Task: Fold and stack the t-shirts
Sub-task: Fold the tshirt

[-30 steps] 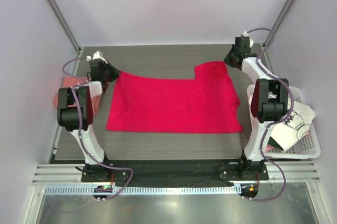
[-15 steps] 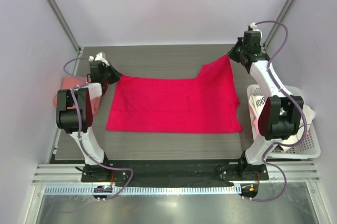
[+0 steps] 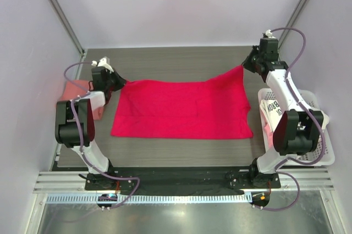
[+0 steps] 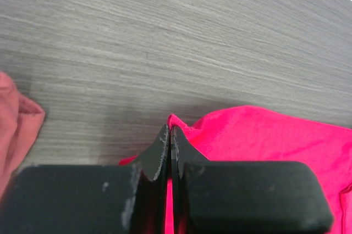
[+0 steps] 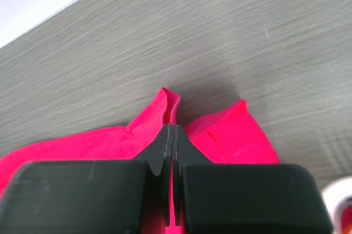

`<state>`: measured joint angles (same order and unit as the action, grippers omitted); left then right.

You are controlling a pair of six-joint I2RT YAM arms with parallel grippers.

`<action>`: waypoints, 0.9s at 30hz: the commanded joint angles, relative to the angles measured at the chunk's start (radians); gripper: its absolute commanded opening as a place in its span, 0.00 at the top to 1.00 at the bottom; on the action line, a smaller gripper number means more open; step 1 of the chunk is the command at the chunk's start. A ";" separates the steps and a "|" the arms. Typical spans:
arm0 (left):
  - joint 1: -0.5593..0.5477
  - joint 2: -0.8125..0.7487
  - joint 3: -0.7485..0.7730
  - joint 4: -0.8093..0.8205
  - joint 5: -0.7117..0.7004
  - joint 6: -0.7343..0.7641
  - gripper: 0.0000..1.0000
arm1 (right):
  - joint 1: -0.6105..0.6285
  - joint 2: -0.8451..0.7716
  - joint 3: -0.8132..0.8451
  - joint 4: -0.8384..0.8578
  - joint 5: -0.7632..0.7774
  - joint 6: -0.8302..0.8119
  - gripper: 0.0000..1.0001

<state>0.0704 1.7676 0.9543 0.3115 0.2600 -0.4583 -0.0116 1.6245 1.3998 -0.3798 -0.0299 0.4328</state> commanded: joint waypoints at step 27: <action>-0.001 -0.235 -0.127 -0.078 0.016 0.139 1.00 | -0.011 -0.497 -0.338 -0.145 0.097 0.009 0.99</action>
<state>0.0704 1.6024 0.8211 0.2241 0.2512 -0.3531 -0.0170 1.1728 1.0836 -0.5209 0.0532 0.4263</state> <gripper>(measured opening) 0.004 0.023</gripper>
